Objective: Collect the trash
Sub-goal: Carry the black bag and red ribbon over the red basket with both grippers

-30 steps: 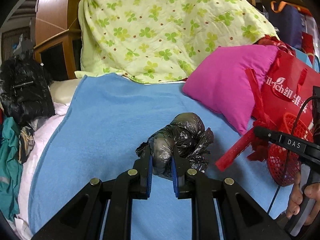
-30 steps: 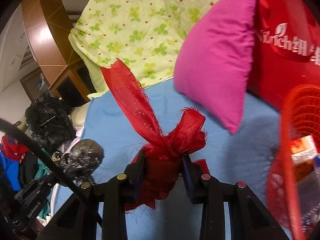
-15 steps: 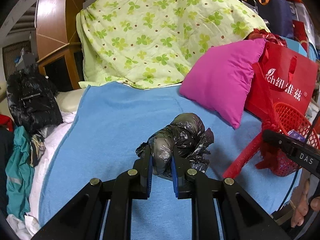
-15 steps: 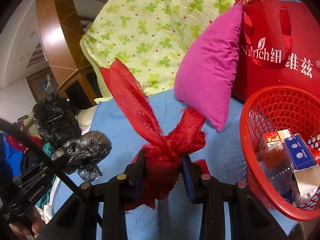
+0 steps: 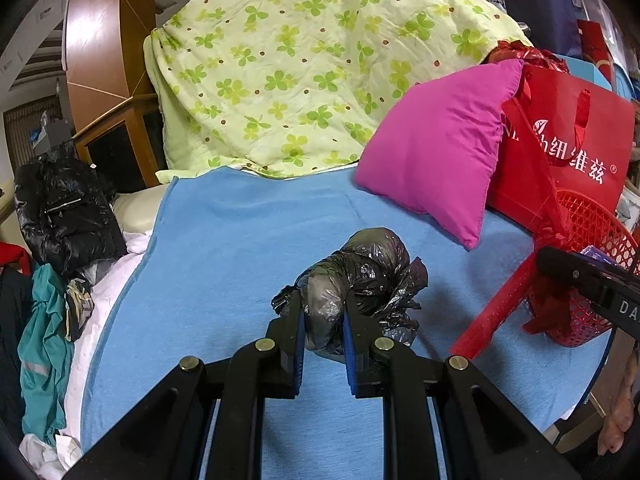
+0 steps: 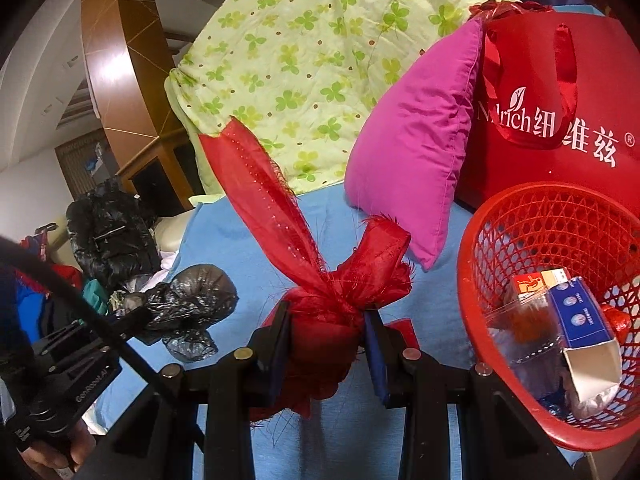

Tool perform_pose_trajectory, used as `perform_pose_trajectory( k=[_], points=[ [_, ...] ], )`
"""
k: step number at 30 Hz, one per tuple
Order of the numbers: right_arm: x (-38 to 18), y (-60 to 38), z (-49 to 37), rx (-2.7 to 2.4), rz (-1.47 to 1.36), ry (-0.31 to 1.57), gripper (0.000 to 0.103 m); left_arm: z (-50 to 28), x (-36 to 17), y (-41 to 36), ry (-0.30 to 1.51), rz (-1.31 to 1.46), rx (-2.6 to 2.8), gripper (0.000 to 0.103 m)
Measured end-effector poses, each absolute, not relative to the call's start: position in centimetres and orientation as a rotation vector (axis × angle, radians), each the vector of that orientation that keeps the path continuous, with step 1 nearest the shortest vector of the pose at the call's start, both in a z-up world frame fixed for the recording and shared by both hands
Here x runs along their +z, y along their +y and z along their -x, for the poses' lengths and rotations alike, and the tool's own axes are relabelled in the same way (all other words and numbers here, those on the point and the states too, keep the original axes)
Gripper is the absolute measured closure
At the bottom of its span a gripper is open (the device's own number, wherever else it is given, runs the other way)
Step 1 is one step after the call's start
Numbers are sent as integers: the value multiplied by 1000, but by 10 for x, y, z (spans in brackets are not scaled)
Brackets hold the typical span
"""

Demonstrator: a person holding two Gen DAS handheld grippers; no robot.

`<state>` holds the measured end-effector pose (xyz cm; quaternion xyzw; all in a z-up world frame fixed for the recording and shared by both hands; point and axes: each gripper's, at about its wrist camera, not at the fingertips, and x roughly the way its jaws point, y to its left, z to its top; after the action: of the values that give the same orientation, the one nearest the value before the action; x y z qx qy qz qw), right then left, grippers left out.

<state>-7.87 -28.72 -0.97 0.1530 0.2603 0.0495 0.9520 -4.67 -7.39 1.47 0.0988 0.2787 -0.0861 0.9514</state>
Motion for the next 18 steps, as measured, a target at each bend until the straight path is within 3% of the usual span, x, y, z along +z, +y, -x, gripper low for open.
perform_pose_trajectory(
  k=[18],
  points=[
    [4, -310, 101, 103, -357, 461, 66, 55, 29, -103, 531, -223, -192, 85]
  ],
)
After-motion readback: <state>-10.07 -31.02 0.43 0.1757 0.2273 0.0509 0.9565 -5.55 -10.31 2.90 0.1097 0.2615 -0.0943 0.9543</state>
